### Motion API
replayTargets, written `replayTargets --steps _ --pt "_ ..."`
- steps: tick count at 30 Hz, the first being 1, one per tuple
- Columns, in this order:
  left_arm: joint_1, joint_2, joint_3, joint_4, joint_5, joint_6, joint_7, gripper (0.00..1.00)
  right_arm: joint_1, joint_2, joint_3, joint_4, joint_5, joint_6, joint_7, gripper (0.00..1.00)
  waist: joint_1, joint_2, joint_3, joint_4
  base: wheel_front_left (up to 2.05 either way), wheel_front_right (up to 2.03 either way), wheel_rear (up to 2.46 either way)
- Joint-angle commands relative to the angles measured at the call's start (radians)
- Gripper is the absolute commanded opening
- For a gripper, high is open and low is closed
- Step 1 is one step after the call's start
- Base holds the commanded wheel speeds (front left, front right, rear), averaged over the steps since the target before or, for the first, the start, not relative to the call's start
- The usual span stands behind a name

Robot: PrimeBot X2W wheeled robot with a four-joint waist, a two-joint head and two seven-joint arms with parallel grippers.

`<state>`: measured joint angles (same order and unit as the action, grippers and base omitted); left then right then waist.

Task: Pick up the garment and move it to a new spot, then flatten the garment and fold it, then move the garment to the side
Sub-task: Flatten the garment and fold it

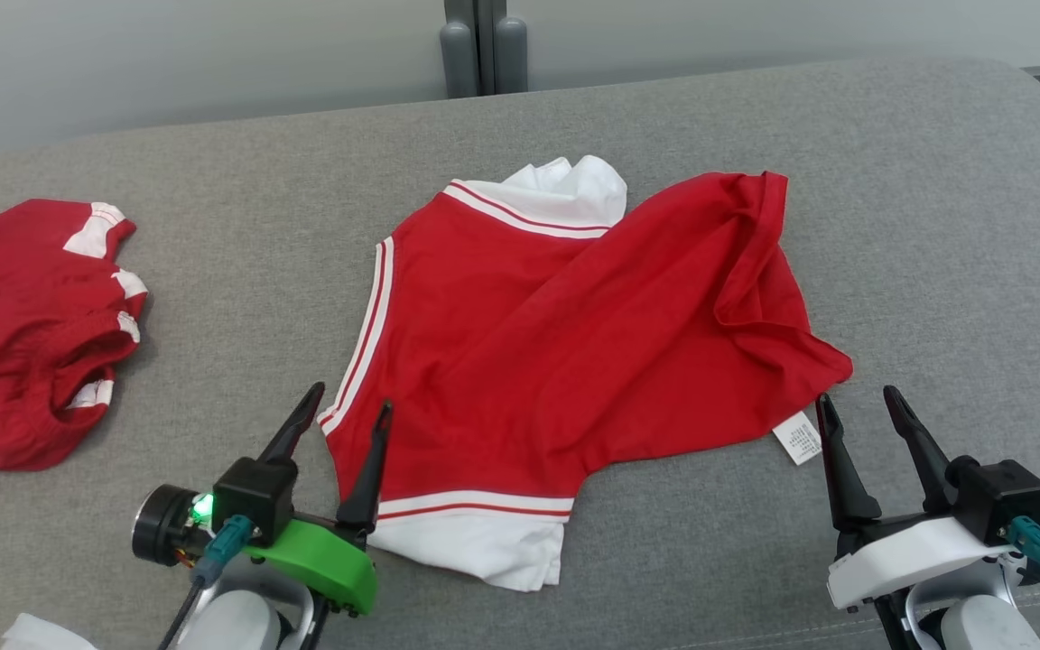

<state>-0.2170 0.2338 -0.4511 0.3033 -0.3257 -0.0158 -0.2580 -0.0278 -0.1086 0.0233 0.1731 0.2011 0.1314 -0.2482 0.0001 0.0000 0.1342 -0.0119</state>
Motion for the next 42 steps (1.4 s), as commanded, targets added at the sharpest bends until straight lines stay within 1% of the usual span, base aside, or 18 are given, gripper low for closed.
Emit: replayTargets --steps 1,4,7,18,19,20,21,22,26,29,31,36,42 --pt "-0.016 0.011 0.016 0.020 -0.015 0.008 -0.008 1.00 -0.012 -0.003 0.000 0.003 0.009 -0.001 -0.005 1.00 -0.0001 0.0000 0.012 -0.012 0.00 0.00 0.00" --pt "-0.023 0.022 0.043 0.080 -0.030 0.005 -0.006 1.00 -0.021 -0.004 -0.001 0.006 0.010 -0.001 -0.007 1.00 -0.0001 0.0000 0.024 -0.022 0.00 0.00 0.00" --pt "-0.029 0.018 0.055 0.152 -0.047 -0.003 -0.007 1.00 -0.026 -0.004 0.000 0.008 0.010 -0.001 -0.009 1.00 -0.0001 0.0000 0.034 -0.030 0.00 0.00 0.00" --pt "-0.070 -0.043 0.034 0.382 -0.070 -0.058 -0.005 1.00 -0.048 0.007 0.008 0.013 -0.003 -0.001 -0.012 1.00 -0.0001 0.0000 0.059 -0.034 0.00 0.00 0.00" --pt "-0.077 -0.050 0.028 0.406 -0.073 -0.065 -0.005 0.96 -0.052 0.008 0.010 0.014 -0.003 -0.001 -0.012 1.00 -0.0001 0.0000 0.061 -0.034 0.00 0.00 0.00" --pt "-0.083 -0.056 0.024 0.424 -0.078 -0.070 -0.004 0.48 -0.055 0.008 0.011 0.015 -0.002 -0.001 -0.012 1.00 -0.0001 0.0000 0.062 -0.034 0.00 0.00 0.00" --pt "-0.091 -0.061 0.016 0.442 -0.074 -0.077 -0.004 0.17 -0.059 0.008 0.013 0.015 -0.002 -0.001 -0.013 1.00 -0.0001 0.0000 0.063 -0.035 0.00 0.00 0.00" --pt "-0.101 -0.065 0.014 0.447 -0.071 -0.081 -0.004 0.00 -0.061 0.009 0.014 0.016 -0.002 -0.001 -0.012 1.00 -0.0001 0.0000 0.063 -0.035 0.00 0.00 0.00" --pt "-0.140 -0.074 0.025 0.424 -0.060 -0.088 -0.005 0.00 -0.064 0.007 0.016 0.017 0.001 -0.001 -0.013 1.00 -0.0001 0.0000 0.067 -0.038 0.00 0.00 0.00" --pt "-0.165 -0.070 0.043 0.360 -0.040 -0.089 -0.006 0.00 -0.065 0.008 0.014 0.015 0.003 -0.001 -0.014 1.00 -0.0001 0.0000 0.068 -0.039 0.00 0.00 0.00" --pt "-0.174 -0.077 0.044 0.304 -0.024 -0.091 -0.006 0.00 -0.063 0.007 0.011 0.016 0.005 -0.001 -0.015 1.00 -0.0001 0.0000 0.067 -0.041 0.00 0.00 0.00" --pt "-0.192 -0.084 0.007 0.210 0.007 -0.097 -0.006 0.00 -0.064 0.011 0.010 0.016 0.004 -0.001 -0.016 1.00 -0.0001 0.0000 0.070 -0.050 0.00 0.00 0.00" --pt "-0.224 -0.126 -0.061 0.203 0.018 -0.105 0.007 0.00 -0.080 0.014 0.013 0.017 0.003 -0.001 -0.017 1.00 -0.0001 0.0000 0.083 -0.061 0.00 0.00 0.00"
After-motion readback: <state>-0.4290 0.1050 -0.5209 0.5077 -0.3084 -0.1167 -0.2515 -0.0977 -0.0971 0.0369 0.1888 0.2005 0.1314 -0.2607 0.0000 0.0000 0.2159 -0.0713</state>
